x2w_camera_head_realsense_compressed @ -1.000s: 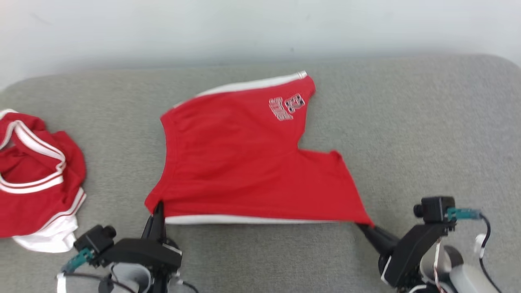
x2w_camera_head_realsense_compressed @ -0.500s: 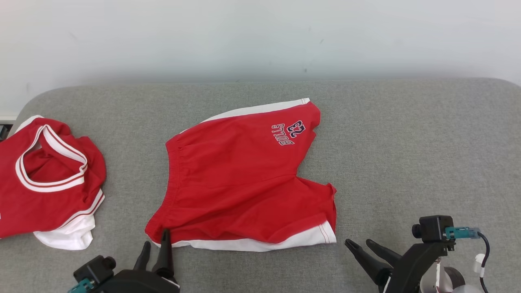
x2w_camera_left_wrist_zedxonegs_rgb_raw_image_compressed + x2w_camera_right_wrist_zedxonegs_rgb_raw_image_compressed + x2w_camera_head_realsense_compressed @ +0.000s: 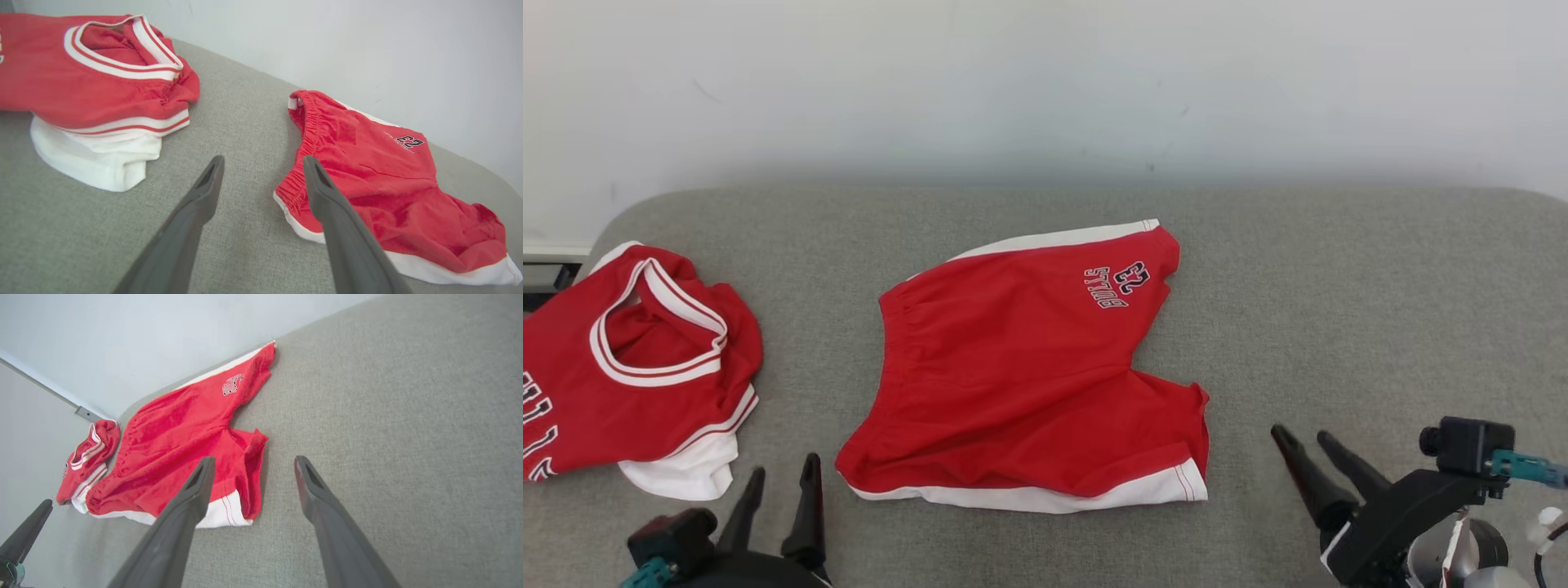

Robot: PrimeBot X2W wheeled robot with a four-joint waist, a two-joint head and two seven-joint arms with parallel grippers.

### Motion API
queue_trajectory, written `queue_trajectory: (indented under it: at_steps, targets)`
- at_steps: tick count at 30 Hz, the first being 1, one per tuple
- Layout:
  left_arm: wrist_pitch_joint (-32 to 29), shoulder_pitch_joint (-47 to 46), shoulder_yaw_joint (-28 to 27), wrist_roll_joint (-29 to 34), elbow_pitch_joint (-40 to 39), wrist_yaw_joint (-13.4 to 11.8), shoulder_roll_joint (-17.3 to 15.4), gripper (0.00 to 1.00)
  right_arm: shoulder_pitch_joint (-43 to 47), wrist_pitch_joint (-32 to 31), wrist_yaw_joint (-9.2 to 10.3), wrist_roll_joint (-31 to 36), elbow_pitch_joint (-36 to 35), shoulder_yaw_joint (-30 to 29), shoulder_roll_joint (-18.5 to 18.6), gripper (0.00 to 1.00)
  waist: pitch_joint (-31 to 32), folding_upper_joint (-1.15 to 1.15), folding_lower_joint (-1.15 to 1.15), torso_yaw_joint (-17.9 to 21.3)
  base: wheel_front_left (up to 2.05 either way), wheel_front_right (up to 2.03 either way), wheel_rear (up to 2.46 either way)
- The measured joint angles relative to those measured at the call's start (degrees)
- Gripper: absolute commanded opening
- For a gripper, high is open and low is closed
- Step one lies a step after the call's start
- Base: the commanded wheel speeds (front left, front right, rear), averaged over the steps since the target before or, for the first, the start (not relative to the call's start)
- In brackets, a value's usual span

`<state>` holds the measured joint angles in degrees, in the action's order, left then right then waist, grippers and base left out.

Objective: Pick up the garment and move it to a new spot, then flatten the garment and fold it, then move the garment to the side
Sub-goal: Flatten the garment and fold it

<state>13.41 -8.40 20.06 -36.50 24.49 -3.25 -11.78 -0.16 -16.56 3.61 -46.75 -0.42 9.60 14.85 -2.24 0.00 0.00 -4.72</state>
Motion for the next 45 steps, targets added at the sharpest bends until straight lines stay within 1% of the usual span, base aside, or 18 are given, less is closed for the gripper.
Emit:
queue_trajectory:
  at_steps: [3,7,10,15,18,22,30,45]
  targets:
    - [0.77,0.03,0.19,3.42,-3.08,-0.98,-1.51,1.00,-0.04,4.38,0.67,0.49,-1.97,-1.76,-2.66,1.00,1.00,0.00,0.00,-0.29,0.00,0.00,0.00]
    - [0.93,0.48,0.13,7.43,-7.72,-1.87,-2.54,1.00,-0.17,10.37,2.00,2.69,-2.89,-3.63,-5.41,1.00,2.42,0.00,0.01,-0.45,0.00,0.00,0.00]
    - [0.94,2.74,-0.22,9.65,-10.87,-2.74,-3.11,1.00,-0.11,13.77,2.00,4.79,-3.13,-3.30,-6.46,1.00,3.41,0.00,0.00,-0.36,0.00,0.00,0.00]
    - [1.00,4.82,-1.33,12.59,-14.68,-3.30,-4.43,1.00,-0.08,20.19,2.00,7.14,-3.44,-3.27,-7.77,1.00,4.58,0.00,0.00,0.21,0.00,0.00,0.00]
    - [1.01,6.39,-2.14,13.55,-15.57,-3.32,-5.26,1.00,0.10,22.83,1.94,8.01,-2.79,-3.24,-8.34,1.00,4.98,0.00,0.00,0.78,0.00,0.00,0.00]
    - [0.68,8.65,-1.10,14.08,-15.90,-3.37,-5.69,1.00,2.53,24.91,1.97,9.96,-0.43,-3.22,-8.05,1.00,5.23,0.00,0.00,1.37,0.00,0.00,0.00]
    - [-1.83,10.79,-1.48,14.13,-17.07,-3.78,-6.01,1.00,3.29,26.63,1.99,10.05,2.29,-3.49,-8.10,1.00,5.26,0.00,0.00,1.78,0.00,0.00,0.00]
    - [-5.44,12.39,-1.53,14.83,-21.27,-3.79,-5.77,1.00,3.19,27.70,0.34,9.59,4.20,-2.64,-8.25,1.00,4.93,0.00,0.00,2.91,0.00,0.00,0.00]
